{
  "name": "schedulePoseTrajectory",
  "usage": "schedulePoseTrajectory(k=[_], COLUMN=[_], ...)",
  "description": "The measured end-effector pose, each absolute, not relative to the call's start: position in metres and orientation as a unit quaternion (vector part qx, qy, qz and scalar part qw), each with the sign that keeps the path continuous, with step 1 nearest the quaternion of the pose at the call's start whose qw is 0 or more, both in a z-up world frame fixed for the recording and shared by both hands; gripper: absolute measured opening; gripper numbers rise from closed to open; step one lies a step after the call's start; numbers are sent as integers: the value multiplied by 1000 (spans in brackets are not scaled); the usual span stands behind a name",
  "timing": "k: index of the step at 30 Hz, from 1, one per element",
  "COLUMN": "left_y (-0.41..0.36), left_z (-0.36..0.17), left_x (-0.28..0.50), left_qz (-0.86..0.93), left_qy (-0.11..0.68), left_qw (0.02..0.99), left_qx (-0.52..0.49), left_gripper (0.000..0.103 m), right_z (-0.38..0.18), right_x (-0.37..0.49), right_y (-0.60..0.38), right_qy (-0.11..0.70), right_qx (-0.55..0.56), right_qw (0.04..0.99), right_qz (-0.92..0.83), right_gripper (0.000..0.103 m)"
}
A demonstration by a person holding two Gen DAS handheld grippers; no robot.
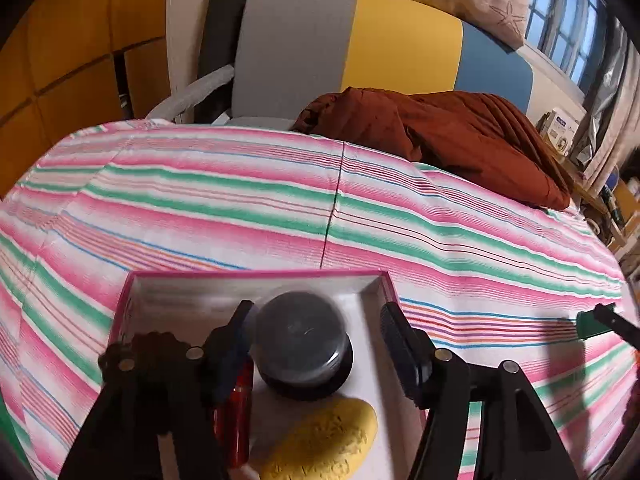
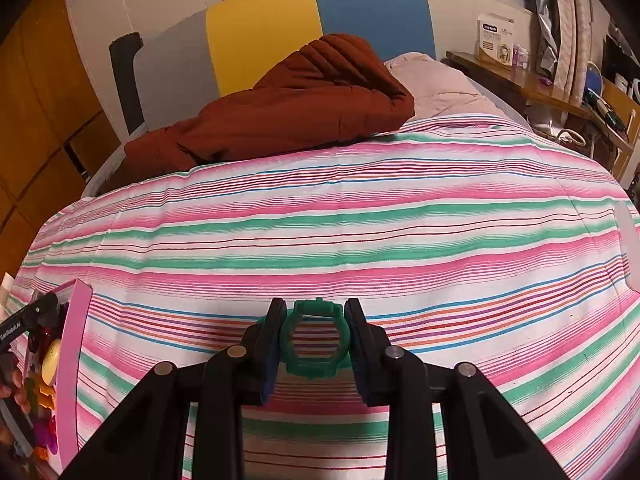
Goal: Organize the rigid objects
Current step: 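Carry the black cup into the tray and open the left tool while the right tool holds the green piece, then carry the green piece into the tray and lower it with the right tool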
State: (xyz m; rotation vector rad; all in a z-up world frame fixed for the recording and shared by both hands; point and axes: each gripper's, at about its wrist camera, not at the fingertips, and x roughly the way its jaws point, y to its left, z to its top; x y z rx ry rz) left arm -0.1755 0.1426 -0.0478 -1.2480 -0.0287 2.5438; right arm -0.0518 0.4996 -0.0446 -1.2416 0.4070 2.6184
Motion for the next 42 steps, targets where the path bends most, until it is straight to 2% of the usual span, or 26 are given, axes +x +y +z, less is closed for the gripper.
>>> schedulePoseTrajectory(k=[1,5,10,15,17,19,24,32,42], left_y=[140,122,104,86,79,71,50,25,10], left_z=[-46,-33,-24,-27,-27,-28,-38,-42,-42], left_x=[-173,-147,-99,-55,-38,-23,2,18,20], left_qz=[887,899,910,913,917,921,920,916,927], left_qy=[-18,-48,-63,-49,-31,-12,30,18,35], left_qw=[152,139,150,155,155,147,127,117,44], left_qx=[-436,-412,-382,-375,-367,-360,-369,-384,-370], left_gripper=[65,82,96,96,100,103,103,103,103], right_z=[-44,-44,-45,-39,-36,-33,-28,-26,0], right_x=[-52,-52,-51,-48,-46,-43,-34,1,42], right_y=[499,498,495,486,477,466,425,351,267], right_qy=[138,136,131,118,111,112,100,102,82], right_qx=[-421,-421,-423,-415,-412,-409,-403,-406,-397], right_qw=[108,106,105,96,89,71,17,-90,-192], right_qz=[890,890,890,897,900,903,910,904,894], right_gripper=[29,29,29,29,29,29,29,29,29])
